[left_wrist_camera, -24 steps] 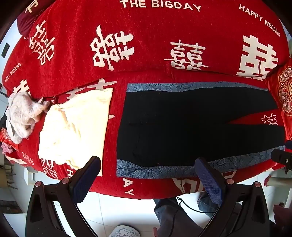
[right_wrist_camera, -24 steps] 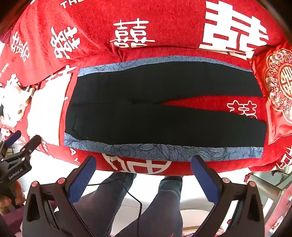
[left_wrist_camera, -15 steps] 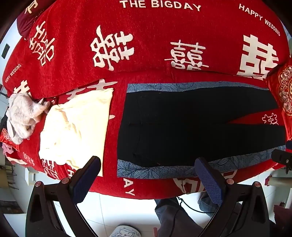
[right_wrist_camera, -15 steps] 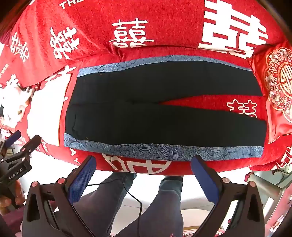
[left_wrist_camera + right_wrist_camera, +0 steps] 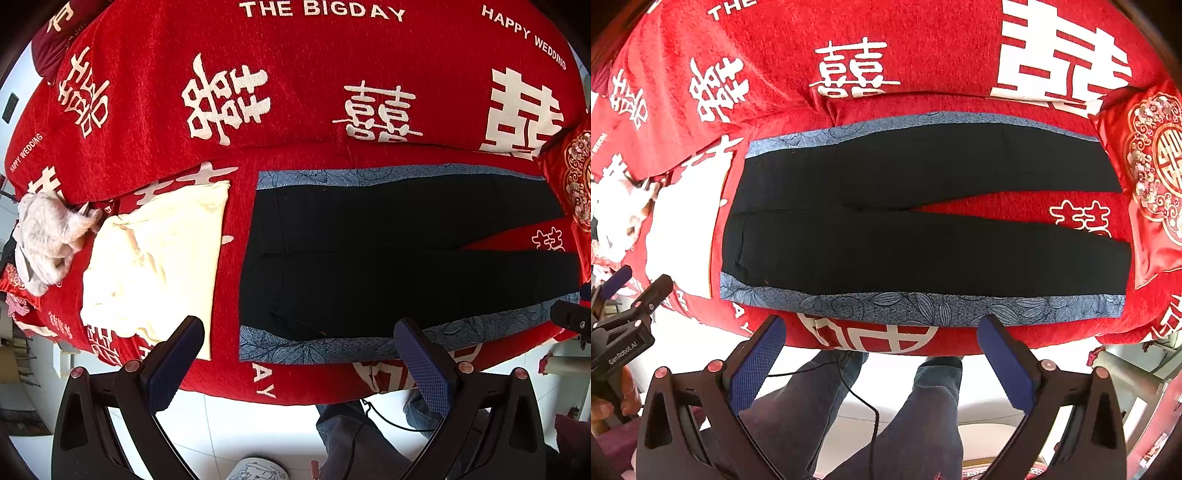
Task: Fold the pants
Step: 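Move both grippers toward the waistband of the black trousers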
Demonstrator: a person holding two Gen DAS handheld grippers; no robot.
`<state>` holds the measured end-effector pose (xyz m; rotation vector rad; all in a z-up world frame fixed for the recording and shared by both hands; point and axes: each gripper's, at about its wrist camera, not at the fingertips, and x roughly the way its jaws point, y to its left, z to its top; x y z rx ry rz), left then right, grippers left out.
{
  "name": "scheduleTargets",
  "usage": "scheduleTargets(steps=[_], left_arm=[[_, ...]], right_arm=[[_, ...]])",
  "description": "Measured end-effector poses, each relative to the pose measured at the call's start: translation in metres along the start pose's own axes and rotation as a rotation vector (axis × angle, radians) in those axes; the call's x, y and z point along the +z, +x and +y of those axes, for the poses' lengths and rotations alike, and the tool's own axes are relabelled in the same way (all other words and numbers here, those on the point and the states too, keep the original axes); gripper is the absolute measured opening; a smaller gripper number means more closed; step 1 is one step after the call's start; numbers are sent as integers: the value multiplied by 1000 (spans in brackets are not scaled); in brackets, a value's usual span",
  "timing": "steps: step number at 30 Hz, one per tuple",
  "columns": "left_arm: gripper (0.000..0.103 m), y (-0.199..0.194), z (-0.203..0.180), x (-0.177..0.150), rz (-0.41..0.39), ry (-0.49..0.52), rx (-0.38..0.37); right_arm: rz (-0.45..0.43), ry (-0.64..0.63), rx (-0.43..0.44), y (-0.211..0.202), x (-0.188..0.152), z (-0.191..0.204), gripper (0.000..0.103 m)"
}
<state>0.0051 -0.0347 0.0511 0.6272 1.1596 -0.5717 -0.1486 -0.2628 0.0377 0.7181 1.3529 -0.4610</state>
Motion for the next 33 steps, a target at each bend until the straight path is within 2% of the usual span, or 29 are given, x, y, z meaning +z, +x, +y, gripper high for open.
scheduleTargets(steps=[14, 23, 27, 33], left_arm=[[103, 1, -3, 4, 3, 5, 3], [103, -2, -7, 5, -2, 8, 18], [103, -4, -9, 4, -1, -1, 29], [103, -10, -18, -1, 0, -10, 52]], right_arm=[[-11, -16, -17, -1, 9, 0, 103], [-75, -47, -3, -5, 9, 4, 103], [-42, -47, 3, -4, 10, 3, 103], [-48, -81, -11, -6, 8, 0, 103]])
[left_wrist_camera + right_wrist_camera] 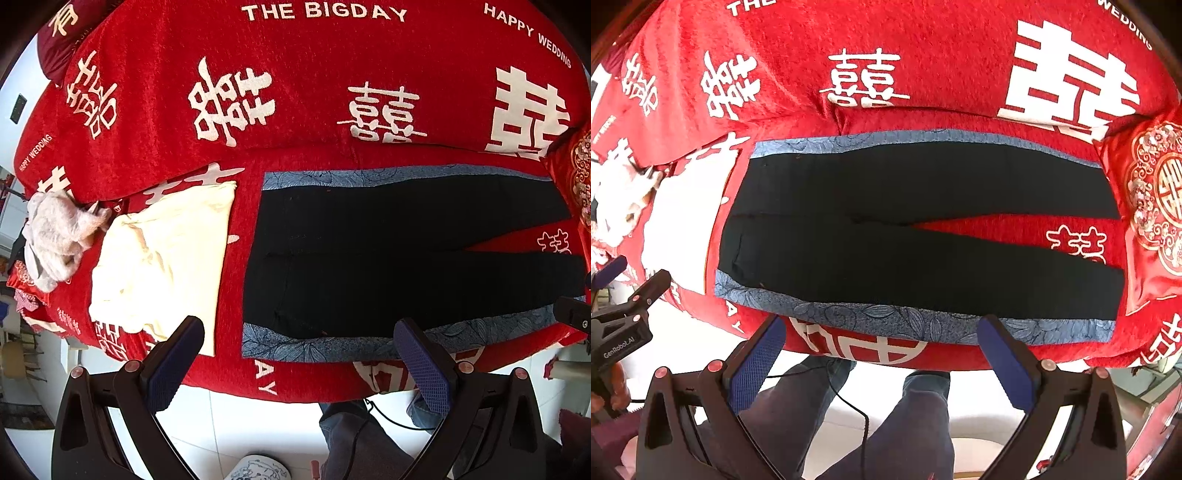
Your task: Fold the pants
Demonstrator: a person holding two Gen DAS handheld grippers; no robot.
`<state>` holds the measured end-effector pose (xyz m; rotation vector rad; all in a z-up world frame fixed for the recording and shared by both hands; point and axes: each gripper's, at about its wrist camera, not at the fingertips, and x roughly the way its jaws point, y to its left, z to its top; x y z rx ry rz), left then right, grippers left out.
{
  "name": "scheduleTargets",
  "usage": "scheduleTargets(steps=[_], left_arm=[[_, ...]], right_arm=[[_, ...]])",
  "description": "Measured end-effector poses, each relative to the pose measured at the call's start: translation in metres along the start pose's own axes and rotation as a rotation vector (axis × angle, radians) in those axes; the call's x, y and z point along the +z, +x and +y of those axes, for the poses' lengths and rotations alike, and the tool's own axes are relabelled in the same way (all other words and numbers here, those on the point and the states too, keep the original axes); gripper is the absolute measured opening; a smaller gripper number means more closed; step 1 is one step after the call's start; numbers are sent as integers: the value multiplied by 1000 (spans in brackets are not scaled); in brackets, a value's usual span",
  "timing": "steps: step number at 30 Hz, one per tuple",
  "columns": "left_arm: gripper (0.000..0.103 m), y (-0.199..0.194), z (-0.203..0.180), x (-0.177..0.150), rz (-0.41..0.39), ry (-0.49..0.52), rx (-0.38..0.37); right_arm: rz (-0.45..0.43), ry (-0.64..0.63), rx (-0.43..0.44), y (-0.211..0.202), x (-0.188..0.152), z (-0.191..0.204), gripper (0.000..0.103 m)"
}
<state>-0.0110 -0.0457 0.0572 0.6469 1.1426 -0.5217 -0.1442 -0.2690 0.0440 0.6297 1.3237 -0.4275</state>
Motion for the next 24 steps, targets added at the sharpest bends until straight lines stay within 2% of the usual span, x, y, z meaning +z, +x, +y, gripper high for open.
scheduleTargets(steps=[5, 9, 17, 21, 24], left_arm=[[103, -9, -15, -9, 5, -4, 18], [103, -17, -26, -24, 18, -49, 32], [103, -19, -38, -71, 113, -157, 65], [103, -16, -31, -83, 145, -154, 64], [103, -12, -15, -81, 129, -168, 42]], right_arm=[[-12, -33, 7, -7, -4, -10, 103], [1, -61, 32, -9, -9, -22, 103], [22, -116, 53, 1, -29, -40, 103], [55, -73, 83, 13, -36, -43, 103], [41, -24, 154, 15, -40, -39, 103]])
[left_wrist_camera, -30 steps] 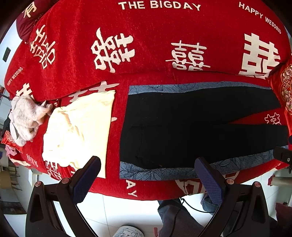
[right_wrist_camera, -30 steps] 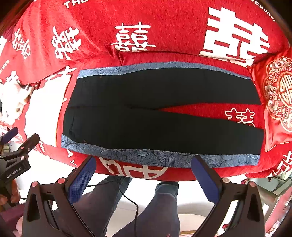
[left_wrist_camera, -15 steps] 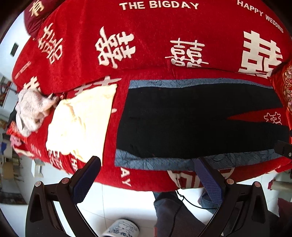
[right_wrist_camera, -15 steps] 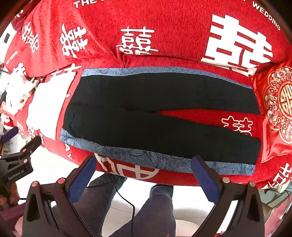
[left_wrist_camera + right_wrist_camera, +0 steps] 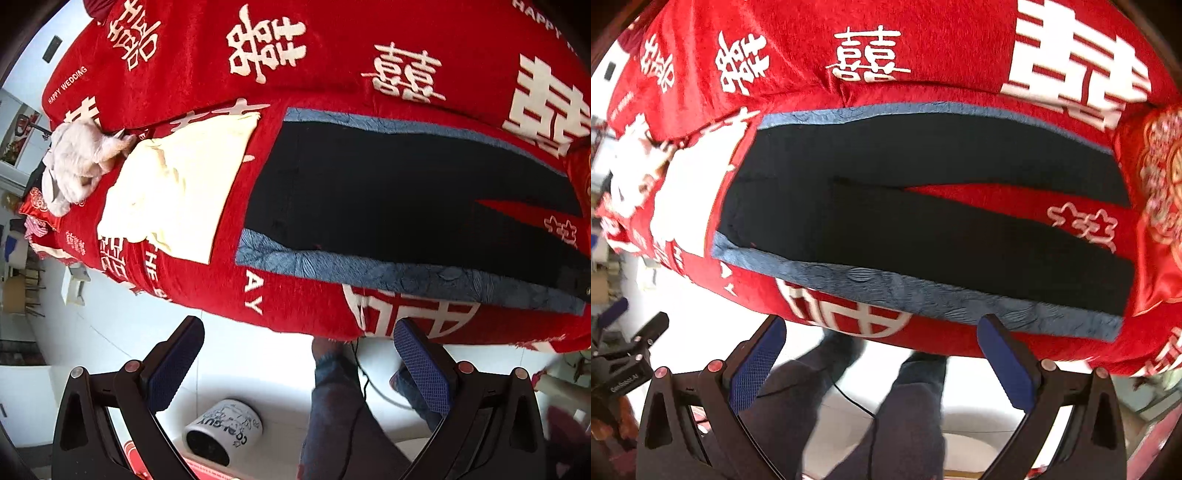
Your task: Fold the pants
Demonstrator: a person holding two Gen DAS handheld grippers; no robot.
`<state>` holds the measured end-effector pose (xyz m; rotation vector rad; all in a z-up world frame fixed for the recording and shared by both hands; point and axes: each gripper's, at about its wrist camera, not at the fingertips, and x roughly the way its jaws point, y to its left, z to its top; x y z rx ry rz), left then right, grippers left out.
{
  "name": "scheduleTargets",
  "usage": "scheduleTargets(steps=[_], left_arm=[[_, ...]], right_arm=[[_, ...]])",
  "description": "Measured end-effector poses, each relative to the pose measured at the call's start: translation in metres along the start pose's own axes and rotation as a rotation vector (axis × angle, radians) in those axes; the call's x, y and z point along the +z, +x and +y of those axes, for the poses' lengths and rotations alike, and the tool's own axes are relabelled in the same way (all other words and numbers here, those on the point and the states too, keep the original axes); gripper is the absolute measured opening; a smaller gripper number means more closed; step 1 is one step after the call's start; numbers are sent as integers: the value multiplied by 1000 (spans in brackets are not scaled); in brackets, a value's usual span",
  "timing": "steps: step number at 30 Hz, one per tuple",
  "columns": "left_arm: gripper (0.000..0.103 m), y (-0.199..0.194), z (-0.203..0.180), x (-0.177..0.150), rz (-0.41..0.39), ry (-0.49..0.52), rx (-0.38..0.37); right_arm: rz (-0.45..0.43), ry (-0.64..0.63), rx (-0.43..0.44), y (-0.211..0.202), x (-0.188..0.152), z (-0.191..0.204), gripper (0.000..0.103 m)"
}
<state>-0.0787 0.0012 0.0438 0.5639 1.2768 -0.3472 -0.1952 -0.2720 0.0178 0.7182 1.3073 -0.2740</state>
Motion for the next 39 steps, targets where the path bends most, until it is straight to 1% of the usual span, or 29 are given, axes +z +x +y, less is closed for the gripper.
scheduleTargets(steps=[2, 4, 7, 9, 10, 11, 14, 15, 16, 19, 21, 23, 24, 26, 29, 31, 34, 35, 36, 37, 38, 39], left_arm=[[103, 13, 14, 8, -1, -9, -30], [103, 28, 28, 14, 15, -22, -59], [103, 60, 52, 22, 36, -60, -105], [103, 89, 66, 25, 78, -87, -148], [103, 102, 72, 25, 95, -100, -165], [103, 118, 77, 26, 102, -113, -189], [103, 151, 82, 27, 112, -121, -226], [103, 165, 82, 27, 108, -125, -246], [103, 174, 82, 27, 107, -129, -257], [103, 202, 85, 24, 105, -177, -324], [103, 214, 89, 21, 93, -215, -379], [103, 223, 93, 21, 80, -242, -422], [103, 227, 95, 21, 72, -251, -445], [103, 232, 97, 22, 59, -253, -466], [103, 238, 102, 23, 51, -254, -497], [103, 243, 106, 23, 64, -267, -533], [103, 248, 108, 21, 77, -284, -562], [103, 250, 106, 20, 80, -282, -562], [103, 250, 108, 17, 84, -280, -563], [103, 250, 108, 15, 89, -279, -566], [103, 251, 106, 14, 95, -283, -573], [103, 251, 105, 13, 104, -295, -585]], right_arm=[[-8, 34, 69, 6, -2, 5, 103], [-5, 79, 119, 18, -5, 15, 103], [23, 169, 276, 45, -11, 29, 103], [47, 210, 343, 68, -14, 42, 103], [57, 229, 358, 83, -17, 48, 103], [63, 249, 390, 98, -18, 55, 103], [72, 289, 457, 141, -25, 67, 103], [74, 303, 498, 159, -26, 72, 103], [73, 309, 519, 172, -26, 74, 103], [78, 338, 563, 216, -30, 81, 102], [61, 366, 596, 237, -31, 80, 98], [33, 385, 635, 254, -30, 78, 91], [23, 389, 653, 264, -29, 77, 90], [5, 391, 678, 278, -30, 73, 89], [-16, 411, 711, 289, -34, 64, 89], [-37, 437, 731, 294, -39, 56, 88], [-85, 506, 783, 294, -42, 49, 88], [-103, 546, 823, 294, -40, 47, 84], [-112, 572, 858, 296, -37, 45, 77], [-115, 589, 886, 297, -35, 43, 52], [-110, 604, 891, 298, -32, 41, 25], [-103, 605, 888, 296, -29, 39, 21]])
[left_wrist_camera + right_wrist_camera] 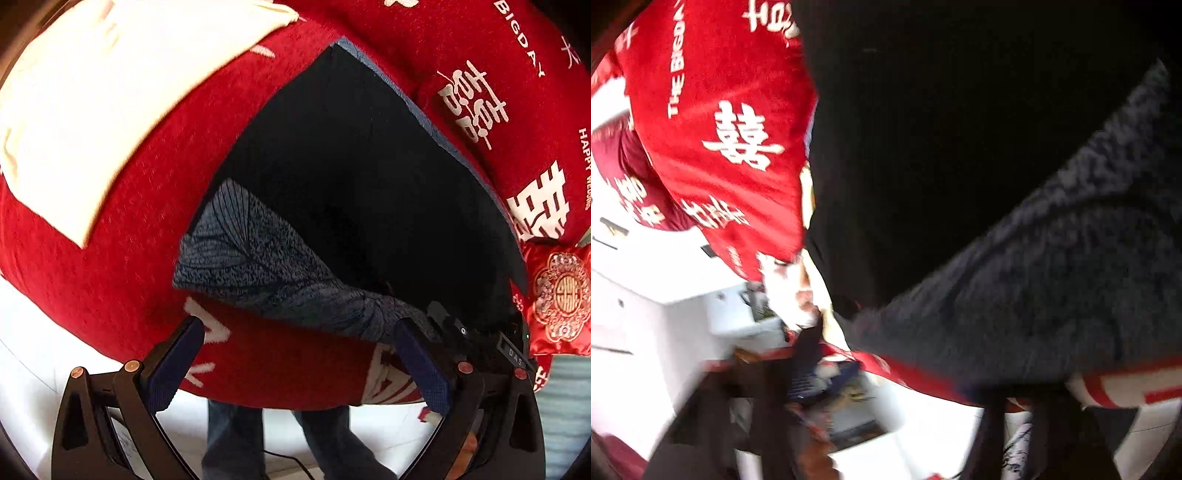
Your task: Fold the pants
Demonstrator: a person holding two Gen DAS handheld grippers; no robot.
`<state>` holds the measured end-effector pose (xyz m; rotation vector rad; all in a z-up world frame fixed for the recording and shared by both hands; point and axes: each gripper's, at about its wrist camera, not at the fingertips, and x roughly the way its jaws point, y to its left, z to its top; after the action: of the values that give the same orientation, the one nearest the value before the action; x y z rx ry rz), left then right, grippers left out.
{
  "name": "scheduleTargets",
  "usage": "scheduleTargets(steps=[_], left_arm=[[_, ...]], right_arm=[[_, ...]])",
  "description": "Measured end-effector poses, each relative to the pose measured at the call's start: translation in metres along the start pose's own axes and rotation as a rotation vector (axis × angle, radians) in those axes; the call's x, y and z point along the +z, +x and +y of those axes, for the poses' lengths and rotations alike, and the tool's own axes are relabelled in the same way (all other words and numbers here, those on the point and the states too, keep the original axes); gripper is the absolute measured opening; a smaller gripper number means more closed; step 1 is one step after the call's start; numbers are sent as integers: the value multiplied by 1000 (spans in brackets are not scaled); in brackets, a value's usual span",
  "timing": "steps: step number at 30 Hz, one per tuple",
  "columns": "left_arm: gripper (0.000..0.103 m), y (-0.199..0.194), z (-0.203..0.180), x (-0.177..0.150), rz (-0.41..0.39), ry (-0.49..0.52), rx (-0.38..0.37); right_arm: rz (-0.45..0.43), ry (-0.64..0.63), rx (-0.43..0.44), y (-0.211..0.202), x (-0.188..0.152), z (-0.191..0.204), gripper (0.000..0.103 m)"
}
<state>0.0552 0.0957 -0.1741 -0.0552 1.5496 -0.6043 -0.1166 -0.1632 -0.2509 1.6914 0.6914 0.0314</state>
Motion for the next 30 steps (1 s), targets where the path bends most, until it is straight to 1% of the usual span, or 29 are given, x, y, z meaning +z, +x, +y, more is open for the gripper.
scheduleTargets(steps=[2, 4, 5, 8, 9, 10, 11, 12, 13, 14, 15, 16, 17, 18, 19, 21, 22, 23, 24, 26, 28, 30], left_arm=[[103, 1, 1, 0, 11, -57, -41], [103, 1, 2, 3, 12, -125, -112], [103, 3, 2, 7, 8, -169, -152], [103, 16, -6, 16, 9, -233, -207], [98, 23, -10, 20, 9, -241, -214], [90, 26, -13, 21, 9, -241, -205], [73, 32, -16, 23, 17, -239, -191], [72, 35, -18, 24, 17, -238, -168], [72, 33, -19, 24, -2, -234, -173], [58, 30, -21, 23, -13, -213, -169], [51, 29, -23, 22, -8, -188, -160], [49, 30, -24, 23, 3, -169, -159], [49, 30, -22, 23, 14, -164, -163], [49, 29, -20, 24, 24, -159, -167], [49, 29, -19, 25, 30, -149, -169], [49, 28, -22, 27, 41, -122, -162], [49, 29, -24, 29, 46, -109, -159], [49, 30, -26, 30, 51, -97, -155], [49, 30, -27, 30, 58, -87, -152], [49, 33, -26, 32, 71, -82, -155], [49, 31, -22, 30, 80, -79, -157], [49, 32, -23, 32, 87, -65, -153]], right_arm=[[19, -58, 8, -9, -2, 14, 15], [40, -95, 22, -19, -6, 26, 12], [51, -108, 24, -23, -8, 31, 12], [92, -136, 14, -31, -11, 38, 12], [108, -145, 3, -31, -10, 39, 12], [120, -152, -5, -31, -8, 39, 12], [134, -159, -10, -32, -8, 39, 12], [152, -166, -16, -31, -9, 38, 13], [161, -178, -38, -33, -10, 37, 16], [157, -188, -71, -32, -16, 33, 17], [146, -190, -99, -45, -18, 18, 18], [126, -183, -119, -57, -18, 9, 27], [86, -165, -142, -73, -16, -2, 38], [53, -149, -153, -84, -16, -8, 43], [22, -134, -163, -96, -14, -16, 46], [-46, -102, -181, -122, -12, -35, 46], [-74, -87, -175, -134, -13, -45, 46], [-99, -67, -152, -142, -13, -52, 46], [-124, -42, -112, -153, -14, -62, 46], [-154, -26, -75, -160, -16, -70, 46], [-211, 2, -20, -163, -15, -73, 46], [-273, 82, 63, -167, -14, -82, 46]])
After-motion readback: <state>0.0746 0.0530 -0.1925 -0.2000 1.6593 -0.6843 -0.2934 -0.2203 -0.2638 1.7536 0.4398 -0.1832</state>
